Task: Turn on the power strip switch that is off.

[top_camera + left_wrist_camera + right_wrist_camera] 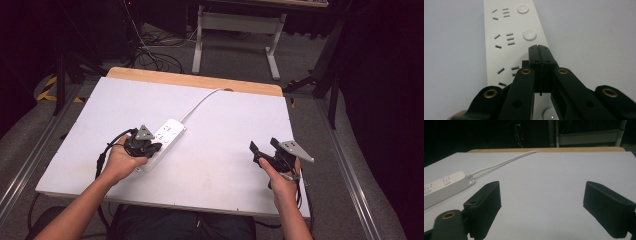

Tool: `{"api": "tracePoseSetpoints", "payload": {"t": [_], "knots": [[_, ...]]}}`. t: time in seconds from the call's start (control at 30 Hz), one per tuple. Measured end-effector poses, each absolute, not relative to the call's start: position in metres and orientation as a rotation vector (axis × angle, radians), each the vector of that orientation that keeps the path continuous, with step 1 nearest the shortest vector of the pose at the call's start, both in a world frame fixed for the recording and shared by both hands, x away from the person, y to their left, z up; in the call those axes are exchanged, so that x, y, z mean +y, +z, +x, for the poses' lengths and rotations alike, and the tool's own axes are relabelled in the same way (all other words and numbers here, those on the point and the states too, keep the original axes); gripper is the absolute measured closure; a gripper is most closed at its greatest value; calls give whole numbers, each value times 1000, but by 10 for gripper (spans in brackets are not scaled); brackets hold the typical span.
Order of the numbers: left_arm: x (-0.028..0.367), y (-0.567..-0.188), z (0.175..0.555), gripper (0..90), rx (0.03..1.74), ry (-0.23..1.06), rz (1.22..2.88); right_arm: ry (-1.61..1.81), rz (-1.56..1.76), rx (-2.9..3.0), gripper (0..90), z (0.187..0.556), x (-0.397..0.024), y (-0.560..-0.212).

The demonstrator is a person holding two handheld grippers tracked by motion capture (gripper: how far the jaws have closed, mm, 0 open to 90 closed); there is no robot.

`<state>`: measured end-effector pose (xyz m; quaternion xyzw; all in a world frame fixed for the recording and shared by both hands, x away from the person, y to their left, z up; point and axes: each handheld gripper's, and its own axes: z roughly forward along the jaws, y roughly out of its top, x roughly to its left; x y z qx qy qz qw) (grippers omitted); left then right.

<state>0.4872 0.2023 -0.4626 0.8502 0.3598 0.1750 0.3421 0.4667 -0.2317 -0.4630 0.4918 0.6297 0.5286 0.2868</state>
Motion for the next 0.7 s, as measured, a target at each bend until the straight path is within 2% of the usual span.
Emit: {"api": "tracePoseSetpoints", "payload": {"t": [0.2, 0.7], "knots": [[195, -462, 483, 900, 904, 528, 2237, 1406, 1310, 1689, 152, 468, -231, -464], [197, -461, 485, 900, 948, 508, 2210, 1408, 1313, 1688, 151, 468, -231, -464]]}}
